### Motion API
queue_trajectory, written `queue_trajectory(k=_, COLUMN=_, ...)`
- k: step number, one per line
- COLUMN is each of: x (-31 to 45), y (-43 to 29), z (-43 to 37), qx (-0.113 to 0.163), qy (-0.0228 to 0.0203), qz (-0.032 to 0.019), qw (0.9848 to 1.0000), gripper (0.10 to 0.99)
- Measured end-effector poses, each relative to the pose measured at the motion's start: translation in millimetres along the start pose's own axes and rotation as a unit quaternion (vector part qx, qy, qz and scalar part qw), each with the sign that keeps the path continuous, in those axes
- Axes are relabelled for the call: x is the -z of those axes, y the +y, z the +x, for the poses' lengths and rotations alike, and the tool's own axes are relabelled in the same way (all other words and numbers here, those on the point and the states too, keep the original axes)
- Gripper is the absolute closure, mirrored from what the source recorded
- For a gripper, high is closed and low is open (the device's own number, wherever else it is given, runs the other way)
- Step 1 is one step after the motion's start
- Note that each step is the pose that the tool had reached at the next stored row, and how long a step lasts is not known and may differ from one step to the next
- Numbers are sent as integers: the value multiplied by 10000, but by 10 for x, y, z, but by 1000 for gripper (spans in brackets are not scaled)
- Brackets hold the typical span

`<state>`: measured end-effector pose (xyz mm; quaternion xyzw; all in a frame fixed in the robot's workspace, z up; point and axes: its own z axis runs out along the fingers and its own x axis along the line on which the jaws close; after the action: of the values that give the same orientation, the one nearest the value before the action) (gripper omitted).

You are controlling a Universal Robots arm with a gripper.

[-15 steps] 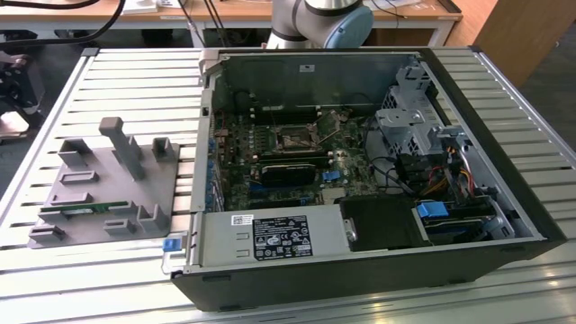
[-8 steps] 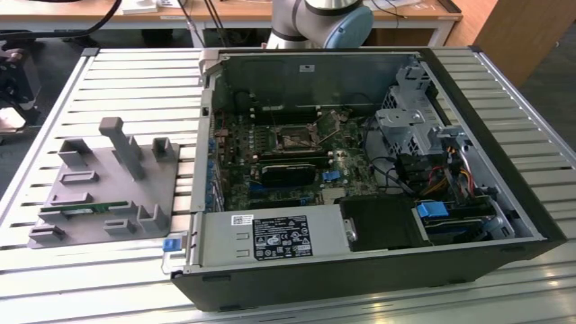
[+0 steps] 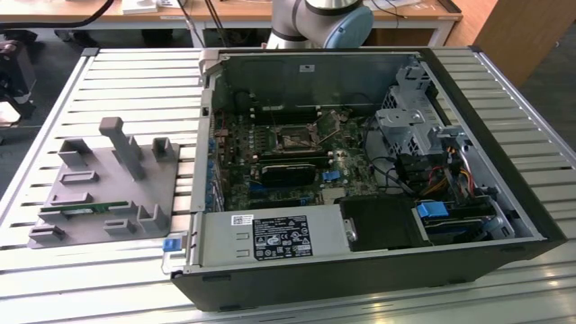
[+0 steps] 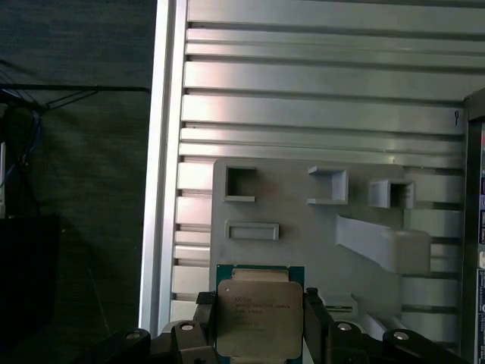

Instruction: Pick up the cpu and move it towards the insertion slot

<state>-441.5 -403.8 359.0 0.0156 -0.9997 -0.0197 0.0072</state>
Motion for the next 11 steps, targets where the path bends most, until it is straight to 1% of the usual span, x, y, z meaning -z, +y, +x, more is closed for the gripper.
queue_trajectory(k=5, x=66, y=4, z=1, qx=0, qy=0, qz=2, qw=10000, gripper=541)
queue_trajectory(k=11, x=118, y=6, z=2, qx=0, qy=0, qz=3, qw=10000, gripper=541)
